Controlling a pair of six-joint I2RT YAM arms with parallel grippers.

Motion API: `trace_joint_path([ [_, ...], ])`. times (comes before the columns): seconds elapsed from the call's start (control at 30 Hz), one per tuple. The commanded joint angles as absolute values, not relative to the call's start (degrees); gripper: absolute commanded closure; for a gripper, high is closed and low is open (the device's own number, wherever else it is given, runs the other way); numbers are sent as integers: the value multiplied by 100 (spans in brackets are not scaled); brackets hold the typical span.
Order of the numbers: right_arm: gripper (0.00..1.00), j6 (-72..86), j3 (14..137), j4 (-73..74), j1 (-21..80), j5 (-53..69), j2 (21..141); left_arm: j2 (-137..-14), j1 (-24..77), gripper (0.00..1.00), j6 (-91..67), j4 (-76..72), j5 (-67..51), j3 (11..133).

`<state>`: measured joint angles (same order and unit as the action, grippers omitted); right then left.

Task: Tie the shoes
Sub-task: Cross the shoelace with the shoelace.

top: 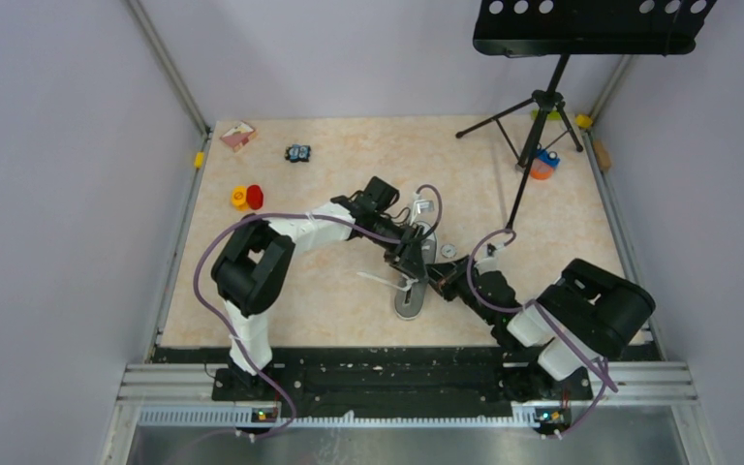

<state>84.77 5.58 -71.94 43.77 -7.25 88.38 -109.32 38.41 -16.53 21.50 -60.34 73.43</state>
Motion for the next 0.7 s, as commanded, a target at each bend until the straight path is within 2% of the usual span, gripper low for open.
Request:
trace_joint_path([
  [0.0, 100, 8588, 545, -7898, 4447, -680, 8974, -10622, 3863, 61, -1503, 2190, -5905, 7472],
  [0.2, 100, 8650, 481, -7950, 4447, -659, 9042, -10478, 3797, 60, -1561, 2192, -5744, 7601],
  [0.33, 100, 8692, 440, -8037, 4447, -653, 9113, -10461, 3707, 65, -1630, 2258, -5974, 7666],
  [0.37, 100, 8692, 439, -8076, 4446, -651, 9140, -10480, 3697, 63, -1596, 2331, -6008, 7693],
  [0.5, 100, 8730, 457, -8254, 4448, -614, 9308, -10516, 3699, 46, -1513, 2468, -6138, 7723],
  [0.67, 100, 8851, 411, -8620, 4452, -606, 9593, -10428, 3659, 44, -1503, 2503, -6109, 7703],
])
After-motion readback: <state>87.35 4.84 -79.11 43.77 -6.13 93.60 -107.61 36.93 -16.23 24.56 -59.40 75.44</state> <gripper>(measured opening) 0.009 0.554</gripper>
